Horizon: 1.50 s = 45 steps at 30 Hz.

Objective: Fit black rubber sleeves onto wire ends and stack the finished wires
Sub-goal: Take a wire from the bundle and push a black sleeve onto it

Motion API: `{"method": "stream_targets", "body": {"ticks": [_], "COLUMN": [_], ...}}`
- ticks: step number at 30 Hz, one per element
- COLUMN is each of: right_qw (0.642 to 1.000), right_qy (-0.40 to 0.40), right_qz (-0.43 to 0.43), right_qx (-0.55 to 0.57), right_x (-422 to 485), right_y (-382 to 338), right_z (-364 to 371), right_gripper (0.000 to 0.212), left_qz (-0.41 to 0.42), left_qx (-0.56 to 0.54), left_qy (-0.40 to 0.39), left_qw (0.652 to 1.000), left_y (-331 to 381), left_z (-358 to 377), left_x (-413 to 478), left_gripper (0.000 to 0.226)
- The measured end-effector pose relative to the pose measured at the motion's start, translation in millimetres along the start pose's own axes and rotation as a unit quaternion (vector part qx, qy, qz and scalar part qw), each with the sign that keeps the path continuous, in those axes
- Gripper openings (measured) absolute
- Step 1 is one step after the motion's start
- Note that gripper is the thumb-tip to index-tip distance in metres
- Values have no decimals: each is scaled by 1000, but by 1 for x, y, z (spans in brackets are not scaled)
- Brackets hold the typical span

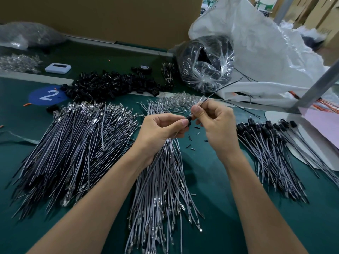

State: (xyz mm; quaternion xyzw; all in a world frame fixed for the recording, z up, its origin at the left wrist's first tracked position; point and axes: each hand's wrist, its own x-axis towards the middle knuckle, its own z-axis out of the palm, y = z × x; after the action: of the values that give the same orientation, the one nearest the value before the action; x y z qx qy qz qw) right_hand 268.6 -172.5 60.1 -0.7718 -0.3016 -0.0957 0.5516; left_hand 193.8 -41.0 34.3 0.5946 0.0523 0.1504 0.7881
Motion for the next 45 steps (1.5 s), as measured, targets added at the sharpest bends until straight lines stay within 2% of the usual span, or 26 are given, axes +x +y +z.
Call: {"method": "stream_targets", "body": {"ticks": [6,10,15,21,24,29,34,39,45], "right_qw": [1000,999,999,996,988,965,956,962,940], "right_qy": [-9,-12,-18,18,31,-23,9,32,62], "right_qz": [-7,-12,10,72,98,120,130,132,160], "right_qx": [0,-27,-34,53,118,232,261,238,294], "right_x": [0,0,-1,-3,-4,-4,-4,-6,-5], "right_y": [1,1,2,3,1,-5,-4,-5,-1], "right_z": [-1,-2,0,5,5,-2,-2,4,8], "right_gripper": [17,19,21,19,16,13,11,10,6], "left_qz": [12,4,5,19,36,37,35,38,39], "left_qx": [5,25,26,11,23,-20,-48,-61,-66], "left_qy": [17,20,41,40,35,59,55,57,53], "left_qw": [1000,999,999,999,998,997,997,996,996], "left_y": [2,2,1,2,1,1,1,1,0], "left_z": [1,0,1,1,1,0,2,3,4], "left_x": [0,0,0,-2,-1,1,2,2,1], "left_gripper": [18,7,16,19,28,20,18,18,19]}}
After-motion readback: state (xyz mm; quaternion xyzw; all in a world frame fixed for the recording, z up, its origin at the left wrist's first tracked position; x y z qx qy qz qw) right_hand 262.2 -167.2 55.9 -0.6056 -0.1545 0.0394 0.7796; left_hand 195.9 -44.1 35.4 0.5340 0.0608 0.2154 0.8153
